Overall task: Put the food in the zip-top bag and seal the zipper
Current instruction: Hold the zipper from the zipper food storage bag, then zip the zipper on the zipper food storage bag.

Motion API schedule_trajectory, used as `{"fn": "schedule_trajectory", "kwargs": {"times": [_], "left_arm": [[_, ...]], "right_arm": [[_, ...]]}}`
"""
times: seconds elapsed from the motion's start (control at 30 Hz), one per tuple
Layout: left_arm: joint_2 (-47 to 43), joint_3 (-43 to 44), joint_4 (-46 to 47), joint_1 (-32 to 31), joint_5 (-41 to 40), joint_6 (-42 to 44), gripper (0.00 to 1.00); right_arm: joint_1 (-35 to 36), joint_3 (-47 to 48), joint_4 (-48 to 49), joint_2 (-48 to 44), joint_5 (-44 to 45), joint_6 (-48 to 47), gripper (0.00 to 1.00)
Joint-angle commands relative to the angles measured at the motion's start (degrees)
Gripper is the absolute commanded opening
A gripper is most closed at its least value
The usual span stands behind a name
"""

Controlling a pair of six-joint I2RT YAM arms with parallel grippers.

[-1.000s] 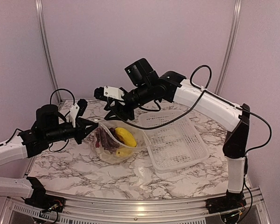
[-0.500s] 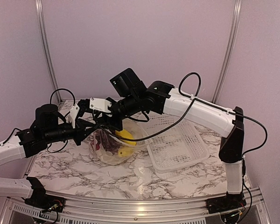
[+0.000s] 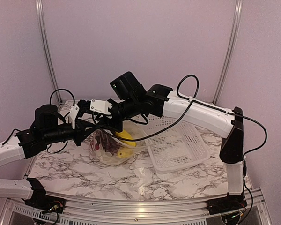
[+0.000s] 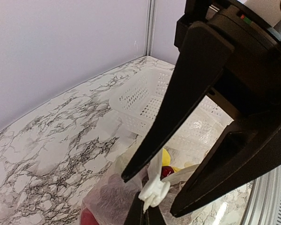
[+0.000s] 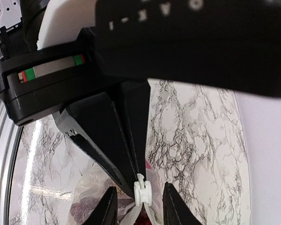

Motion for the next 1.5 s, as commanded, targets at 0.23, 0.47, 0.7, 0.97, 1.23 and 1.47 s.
{"fn": "schedule_trajectory", "kwargs": {"times": [0.23, 0.47, 0.7, 0.97, 1.23, 1.47], "left_arm": [[-2.2, 0.9, 1.7, -0.1, -0.5, 0.1, 0.0], [-1.6, 0.5, 2.0, -0.1, -0.7, 0.2, 0.0], [-1.4, 0.4, 2.1, -0.1, -0.7, 0.1, 0.0], [-3.6, -1.3, 1.5, 0.1, -8.4, 1.3, 0.0], [-5.9, -2.9, 1.8, 0.7, -14.1, 0.7, 0.0], [-6.7, -3.4, 1.4, 1.3, -14.6, 1.0, 0.0]], "right_arm": [[-0.3, -0.4, 1.9, -1.1, 0.6, 0.1, 0.2], [-0.4, 0.1, 2.0, -1.4, 0.1, 1.5, 0.17], [-0.8, 0.0, 2.1, -1.4, 0.1, 1.9, 0.03], [-3.4, -0.6, -3.1, -2.3, -1.4, 2.1, 0.0], [-7.9, -7.9, -7.0, -5.0, -0.3, 1.2, 0.0], [-12.2, -15.0, -6.9, -9.3, 1.4, 0.5, 0.0]]}}
